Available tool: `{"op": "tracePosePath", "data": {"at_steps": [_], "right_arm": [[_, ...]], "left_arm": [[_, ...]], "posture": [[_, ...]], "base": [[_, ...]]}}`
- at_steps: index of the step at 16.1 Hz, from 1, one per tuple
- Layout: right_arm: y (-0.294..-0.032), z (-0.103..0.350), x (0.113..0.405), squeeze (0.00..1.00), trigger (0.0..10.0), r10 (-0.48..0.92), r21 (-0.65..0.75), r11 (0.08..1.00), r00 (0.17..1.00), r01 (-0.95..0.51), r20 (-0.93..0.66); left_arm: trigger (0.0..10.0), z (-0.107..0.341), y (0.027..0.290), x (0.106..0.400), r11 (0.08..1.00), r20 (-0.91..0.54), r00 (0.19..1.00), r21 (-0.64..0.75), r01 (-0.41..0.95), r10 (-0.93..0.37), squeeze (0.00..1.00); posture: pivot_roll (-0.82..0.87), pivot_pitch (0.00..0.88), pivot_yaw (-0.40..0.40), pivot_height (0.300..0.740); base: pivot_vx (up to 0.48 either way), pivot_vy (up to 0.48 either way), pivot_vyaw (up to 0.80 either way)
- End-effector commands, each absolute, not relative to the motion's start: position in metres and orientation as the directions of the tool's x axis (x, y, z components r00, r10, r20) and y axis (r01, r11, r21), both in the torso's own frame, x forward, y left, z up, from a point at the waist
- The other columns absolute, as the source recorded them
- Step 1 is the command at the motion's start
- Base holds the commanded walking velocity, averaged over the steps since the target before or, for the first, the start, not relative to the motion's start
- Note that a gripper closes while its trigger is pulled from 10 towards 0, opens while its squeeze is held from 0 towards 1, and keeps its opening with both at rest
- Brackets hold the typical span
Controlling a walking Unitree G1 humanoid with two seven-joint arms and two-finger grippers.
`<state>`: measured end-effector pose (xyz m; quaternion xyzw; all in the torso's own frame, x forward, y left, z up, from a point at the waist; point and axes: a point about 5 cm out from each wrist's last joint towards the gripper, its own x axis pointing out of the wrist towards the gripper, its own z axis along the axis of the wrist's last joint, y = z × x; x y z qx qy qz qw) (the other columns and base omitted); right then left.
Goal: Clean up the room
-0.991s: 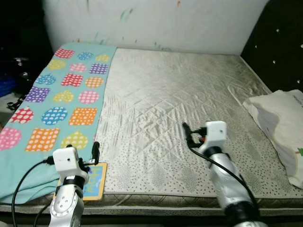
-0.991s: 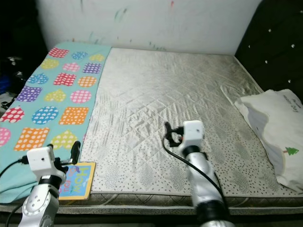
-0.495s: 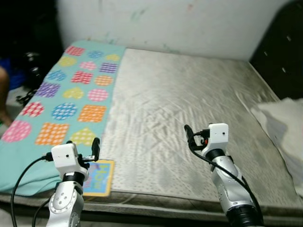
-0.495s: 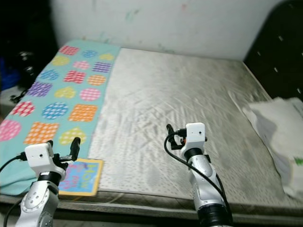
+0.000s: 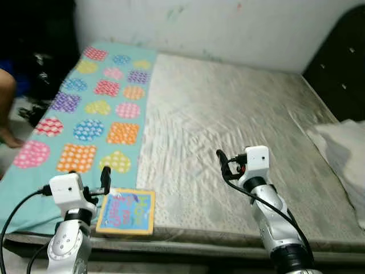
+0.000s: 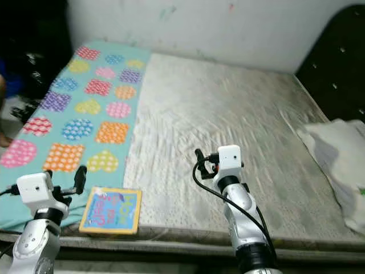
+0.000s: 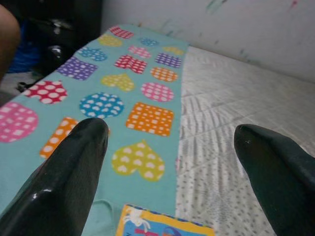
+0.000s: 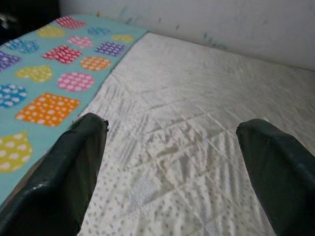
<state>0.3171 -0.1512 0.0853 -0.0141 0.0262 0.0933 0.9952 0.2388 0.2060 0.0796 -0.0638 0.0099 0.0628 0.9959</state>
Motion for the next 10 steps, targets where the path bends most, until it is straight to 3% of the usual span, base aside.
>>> {"op": "tracePosePath", "data": {"at_steps": [1, 10], "right_arm": [[-0.1588, 0.0873, 0.3172, 0.0, 10.0, 0.167, -0.038, 0.985, 0.985, -0.169, -0.054], [-0.159, 0.0869, 0.3151, 0.0, 10.0, 0.17, -0.047, 0.984, 0.984, -0.173, -0.06]], "left_arm": [[10.0, 0.079, 0.1986, 0.2397, 0.985, -0.039, 0.994, -0.134, -0.109, 0.105, 0.0], [10.0, 0.0796, 0.1974, 0.24, 0.985, -0.05, 0.994, -0.136, -0.103, 0.097, 0.0]], "posture": [[0.03, 0.095, -0.119, 0.74], [0.02, 0.121, -0.116, 0.74]], "base": [[0.0, 0.382, 0.0], [0.0, 0.39, 0.0]]}}
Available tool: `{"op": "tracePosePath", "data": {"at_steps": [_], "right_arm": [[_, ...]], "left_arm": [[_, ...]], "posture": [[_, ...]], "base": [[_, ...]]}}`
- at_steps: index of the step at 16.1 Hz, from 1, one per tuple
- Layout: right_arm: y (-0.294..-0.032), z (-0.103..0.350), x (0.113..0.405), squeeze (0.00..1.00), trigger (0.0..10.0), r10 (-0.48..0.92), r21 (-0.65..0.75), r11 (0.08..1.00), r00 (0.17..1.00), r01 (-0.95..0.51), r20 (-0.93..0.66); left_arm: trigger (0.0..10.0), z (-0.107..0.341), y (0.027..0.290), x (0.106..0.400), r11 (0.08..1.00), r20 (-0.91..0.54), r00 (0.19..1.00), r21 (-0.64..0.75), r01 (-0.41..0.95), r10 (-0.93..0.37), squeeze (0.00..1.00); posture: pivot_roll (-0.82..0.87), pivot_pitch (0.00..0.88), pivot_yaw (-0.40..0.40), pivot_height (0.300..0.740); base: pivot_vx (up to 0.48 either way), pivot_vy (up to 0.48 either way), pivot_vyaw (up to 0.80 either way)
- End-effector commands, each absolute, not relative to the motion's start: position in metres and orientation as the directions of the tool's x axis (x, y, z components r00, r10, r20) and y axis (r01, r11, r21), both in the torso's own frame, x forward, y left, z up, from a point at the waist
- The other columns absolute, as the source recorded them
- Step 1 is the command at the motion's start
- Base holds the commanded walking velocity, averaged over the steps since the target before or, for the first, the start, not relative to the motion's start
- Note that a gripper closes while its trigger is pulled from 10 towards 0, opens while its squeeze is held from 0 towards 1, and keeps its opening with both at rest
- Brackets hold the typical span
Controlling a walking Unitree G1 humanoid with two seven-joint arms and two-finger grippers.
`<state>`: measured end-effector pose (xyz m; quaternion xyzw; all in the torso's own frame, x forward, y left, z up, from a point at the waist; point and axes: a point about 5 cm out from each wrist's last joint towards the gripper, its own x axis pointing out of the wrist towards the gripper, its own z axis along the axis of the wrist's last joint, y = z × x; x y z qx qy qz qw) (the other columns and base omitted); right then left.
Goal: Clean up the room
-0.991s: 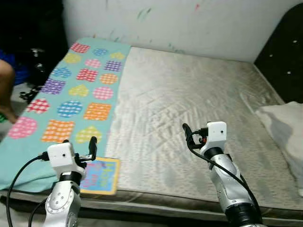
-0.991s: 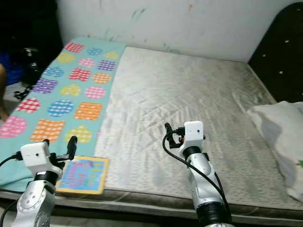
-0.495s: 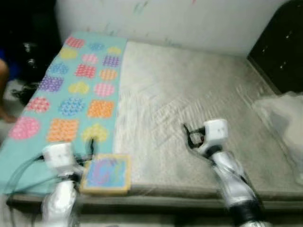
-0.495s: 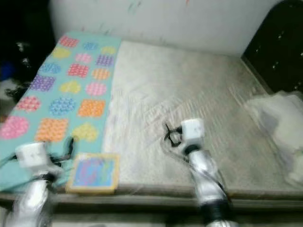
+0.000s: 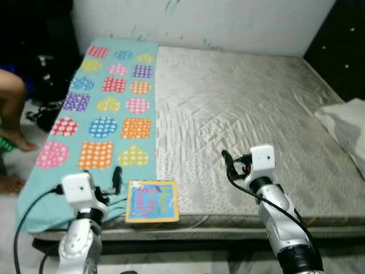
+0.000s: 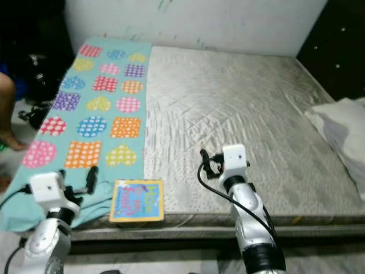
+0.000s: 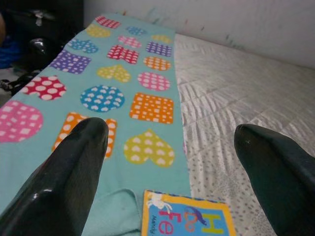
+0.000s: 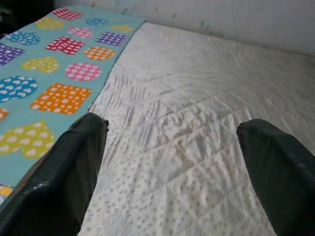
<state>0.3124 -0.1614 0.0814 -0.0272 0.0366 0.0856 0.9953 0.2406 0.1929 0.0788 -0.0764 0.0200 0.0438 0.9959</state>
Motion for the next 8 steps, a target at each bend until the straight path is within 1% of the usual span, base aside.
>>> {"op": "tracePosePath", "data": {"at_steps": [1, 4, 5, 8], "right_arm": [[-0.1581, 0.087, 0.3151, 0.0, 10.0, 0.172, -0.047, 0.983, 0.983, -0.175, -0.063], [-0.1576, 0.0861, 0.3144, 0.0, 10.0, 0.174, -0.046, 0.983, 0.982, -0.177, -0.069], [-0.1573, 0.0859, 0.3143, 0.0, 10.0, 0.175, -0.046, 0.983, 0.982, -0.178, -0.07], [-0.155, 0.0853, 0.3131, 0.0, 10.0, 0.184, -0.035, 0.982, 0.98, -0.187, -0.074]], "left_arm": [[10.0, 0.0802, 0.1975, 0.2404, 0.986, -0.052, 0.994, -0.134, -0.1, 0.093, 0.0], [10.0, 0.0809, 0.1979, 0.2405, 0.986, -0.054, 0.994, -0.131, -0.098, 0.092, 0.0], [10.0, 0.081, 0.198, 0.2405, 0.987, -0.055, 0.994, -0.131, -0.098, 0.092, 0.0], [10.0, 0.0823, 0.1971, 0.2403, 0.989, -0.046, 0.995, -0.12, -0.09, 0.085, 0.0]], "posture": [[0.02, 0.129, -0.116, 0.74], [0.02, 0.133, -0.113, 0.74], [0.02, 0.133, -0.113, 0.74], [0.02, 0.134, -0.111, 0.74]], "base": [[0.0, 0.375, 0.0], [0.0, 0.43, 0.0], [0.0, 0.322, 0.0], [0.0, 0.0, 0.0]]}}
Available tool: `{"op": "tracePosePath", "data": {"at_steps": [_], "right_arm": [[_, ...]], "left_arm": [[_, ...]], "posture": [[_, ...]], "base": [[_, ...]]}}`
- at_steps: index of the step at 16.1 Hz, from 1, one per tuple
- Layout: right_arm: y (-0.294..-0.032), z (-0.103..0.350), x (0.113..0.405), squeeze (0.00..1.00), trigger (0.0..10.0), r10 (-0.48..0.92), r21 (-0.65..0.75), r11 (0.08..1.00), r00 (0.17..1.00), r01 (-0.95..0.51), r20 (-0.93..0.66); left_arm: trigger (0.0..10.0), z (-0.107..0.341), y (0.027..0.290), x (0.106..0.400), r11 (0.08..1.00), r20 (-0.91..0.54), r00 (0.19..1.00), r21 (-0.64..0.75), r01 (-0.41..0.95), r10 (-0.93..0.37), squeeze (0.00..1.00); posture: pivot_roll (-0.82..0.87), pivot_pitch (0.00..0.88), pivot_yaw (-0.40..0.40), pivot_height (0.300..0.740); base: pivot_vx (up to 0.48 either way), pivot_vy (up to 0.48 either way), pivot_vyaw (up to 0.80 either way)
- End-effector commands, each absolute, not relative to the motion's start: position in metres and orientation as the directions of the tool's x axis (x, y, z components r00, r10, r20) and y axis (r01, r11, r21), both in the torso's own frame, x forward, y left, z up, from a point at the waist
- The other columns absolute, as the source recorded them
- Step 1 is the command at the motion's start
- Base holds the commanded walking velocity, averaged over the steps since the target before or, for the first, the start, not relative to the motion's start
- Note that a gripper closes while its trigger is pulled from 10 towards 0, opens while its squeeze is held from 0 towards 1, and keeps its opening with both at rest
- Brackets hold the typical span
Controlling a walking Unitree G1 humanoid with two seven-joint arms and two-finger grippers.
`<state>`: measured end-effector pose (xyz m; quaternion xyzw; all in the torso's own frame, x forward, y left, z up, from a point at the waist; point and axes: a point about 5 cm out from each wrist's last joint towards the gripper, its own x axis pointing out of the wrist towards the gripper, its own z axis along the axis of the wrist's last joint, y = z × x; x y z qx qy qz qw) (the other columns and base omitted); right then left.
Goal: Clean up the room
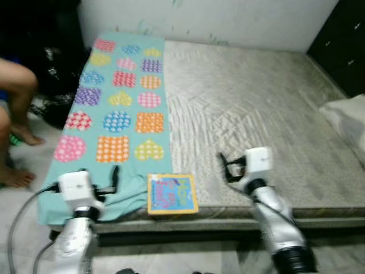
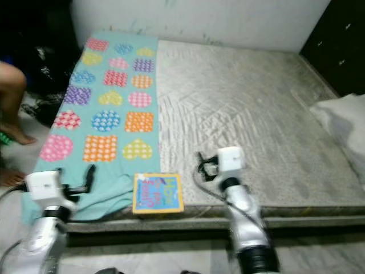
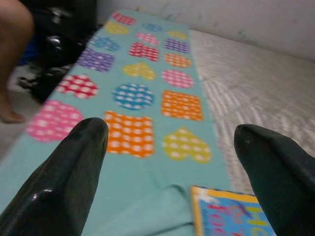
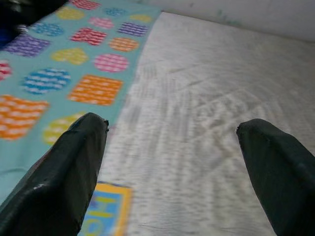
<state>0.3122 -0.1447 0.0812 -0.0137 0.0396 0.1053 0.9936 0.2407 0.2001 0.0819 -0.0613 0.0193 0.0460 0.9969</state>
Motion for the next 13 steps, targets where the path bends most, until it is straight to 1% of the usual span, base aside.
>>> {"op": "tracePosePath", "data": {"at_steps": [1, 3, 4, 6, 10, 11, 13], "right_arm": [[-0.155, 0.085, 0.313, 0.0, 10.0, 0.184, -0.034, 0.982, 0.98, -0.187, -0.072], [-0.157, 0.088, 0.313, 0.0, 10.0, 0.155, -0.031, 0.987, 0.987, -0.157, -0.045], [-0.158, 0.09, 0.313, 0.0, 10.0, 0.133, -0.025, 0.991, 0.991, -0.133, -0.031], [-0.159, 0.091, 0.312, 0.0, 10.0, 0.111, -0.02, 0.994, 0.994, -0.112, -0.018], [-0.162, 0.091, 0.307, 0.0, 10.0, 0.077, -0.021, 0.997, 0.997, -0.077, -0.001], [-0.166, 0.09, 0.304, 0.0, 10.0, 0.054, -0.022, 0.998, 0.999, -0.054, 0.003], [-0.168, 0.09, 0.303, 0.0, 10.0, 0.043, -0.024, 0.999, 0.999, -0.042, 0.006]], "left_arm": [[10.0, 0.082, 0.197, 0.241, 0.989, -0.048, 0.995, -0.117, -0.087, 0.082, 0.0], [10.0, 0.082, 0.194, 0.243, 0.991, -0.048, 0.996, -0.115, -0.073, 0.068, 0.0], [10.0, 0.083, 0.191, 0.247, 0.992, -0.047, 0.998, -0.115, -0.05, 0.045, 0.0], [10.0, 0.084, 0.187, 0.253, 0.994, -0.045, 0.999, -0.112, -0.018, 0.013, 0.0], [10.0, 0.088, 0.183, 0.266, 0.994, -0.036, 0.999, -0.108, 0.025, -0.029, 0.0], [10.0, 0.089, 0.18, 0.27, 0.993, -0.036, 0.998, -0.104, 0.047, -0.051, 0.0], [10.0, 0.089, 0.178, 0.273, 0.993, -0.036, 0.997, -0.099, 0.063, -0.066, 0.0]], "posture": [[0.02, 0.133, -0.107, 0.74], [0.01, 0.119, -0.073, 0.74], [0.0, 0.113, -0.047, 0.74], [-0.01, 0.106, -0.021, 0.74], [-0.04, 0.1, 0.02, 0.74], [-0.04, 0.102, 0.029, 0.74], [-0.06, 0.105, 0.036, 0.74]], "base": [[0.0, 0.0, 0.0], [0.0, 0.0, 0.0], [0.0, 0.0, 0.0], [0.0, 0.0, 0.0], [0.0, 0.0, 0.0], [0.0, 0.0, 0.0], [0.0, 0.0, 0.0]]}}
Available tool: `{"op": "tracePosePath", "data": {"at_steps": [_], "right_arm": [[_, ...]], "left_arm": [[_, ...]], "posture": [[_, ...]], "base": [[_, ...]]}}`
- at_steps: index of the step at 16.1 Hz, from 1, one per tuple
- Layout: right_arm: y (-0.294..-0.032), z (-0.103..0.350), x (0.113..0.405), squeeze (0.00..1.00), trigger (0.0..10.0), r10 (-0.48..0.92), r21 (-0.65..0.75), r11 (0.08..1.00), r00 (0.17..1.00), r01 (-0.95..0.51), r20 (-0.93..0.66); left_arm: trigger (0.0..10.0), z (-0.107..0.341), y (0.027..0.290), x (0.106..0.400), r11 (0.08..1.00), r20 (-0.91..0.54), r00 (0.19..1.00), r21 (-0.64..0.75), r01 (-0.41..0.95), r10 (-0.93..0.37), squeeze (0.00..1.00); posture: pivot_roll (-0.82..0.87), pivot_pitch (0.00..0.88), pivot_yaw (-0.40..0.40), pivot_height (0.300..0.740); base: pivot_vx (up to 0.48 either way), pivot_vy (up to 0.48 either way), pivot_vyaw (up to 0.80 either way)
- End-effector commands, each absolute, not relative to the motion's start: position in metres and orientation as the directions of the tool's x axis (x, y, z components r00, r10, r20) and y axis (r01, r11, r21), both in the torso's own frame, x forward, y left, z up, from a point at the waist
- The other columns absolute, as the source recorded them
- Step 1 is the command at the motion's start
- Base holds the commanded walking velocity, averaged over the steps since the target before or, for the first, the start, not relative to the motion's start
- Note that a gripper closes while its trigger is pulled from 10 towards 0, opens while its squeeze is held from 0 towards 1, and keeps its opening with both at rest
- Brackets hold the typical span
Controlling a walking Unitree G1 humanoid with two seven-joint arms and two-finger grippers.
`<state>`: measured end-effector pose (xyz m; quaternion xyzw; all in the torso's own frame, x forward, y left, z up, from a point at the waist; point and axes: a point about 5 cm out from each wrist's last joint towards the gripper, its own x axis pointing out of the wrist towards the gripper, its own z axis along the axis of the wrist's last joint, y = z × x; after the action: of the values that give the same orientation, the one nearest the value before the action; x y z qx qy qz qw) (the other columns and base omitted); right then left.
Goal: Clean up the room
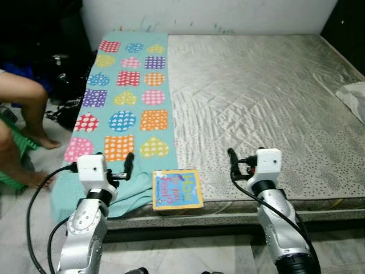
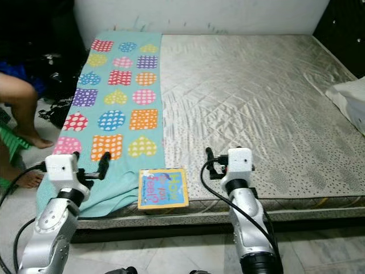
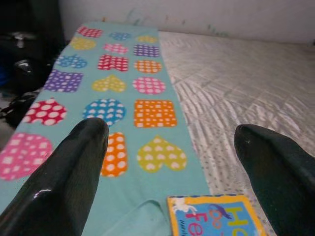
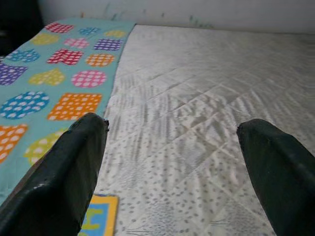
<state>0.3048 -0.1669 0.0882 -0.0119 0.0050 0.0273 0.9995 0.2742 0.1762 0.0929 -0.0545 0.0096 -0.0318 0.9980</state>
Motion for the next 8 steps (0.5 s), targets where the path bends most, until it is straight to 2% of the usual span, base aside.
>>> {"op": "tracePosePath", "data": {"at_steps": [1, 8], "right_arm": [[-0.1683, 0.0902, 0.3023, 0.0, 10.0, 0.041, -0.024, 0.999, 0.999, -0.041, 0.006], [-0.176, 0.0947, 0.3022, 0.0, 10.0, -0.013, -0.03, 0.999, 0.999, 0.015, 0.039]], "left_arm": [[10.0, 0.0888, 0.1777, 0.2741, 0.993, -0.036, 0.997, -0.099, 0.064, -0.068, 0.0], [10.0, 0.0889, 0.1758, 0.279, 0.993, -0.025, 0.996, -0.082, 0.086, -0.089, 0.0]], "posture": [[-0.06, 0.105, 0.036, 0.74], [-0.06, 0.097, 0.034, 0.74]], "base": [[0.0, 0.0, 0.0], [0.0, 0.0, 0.0]]}}
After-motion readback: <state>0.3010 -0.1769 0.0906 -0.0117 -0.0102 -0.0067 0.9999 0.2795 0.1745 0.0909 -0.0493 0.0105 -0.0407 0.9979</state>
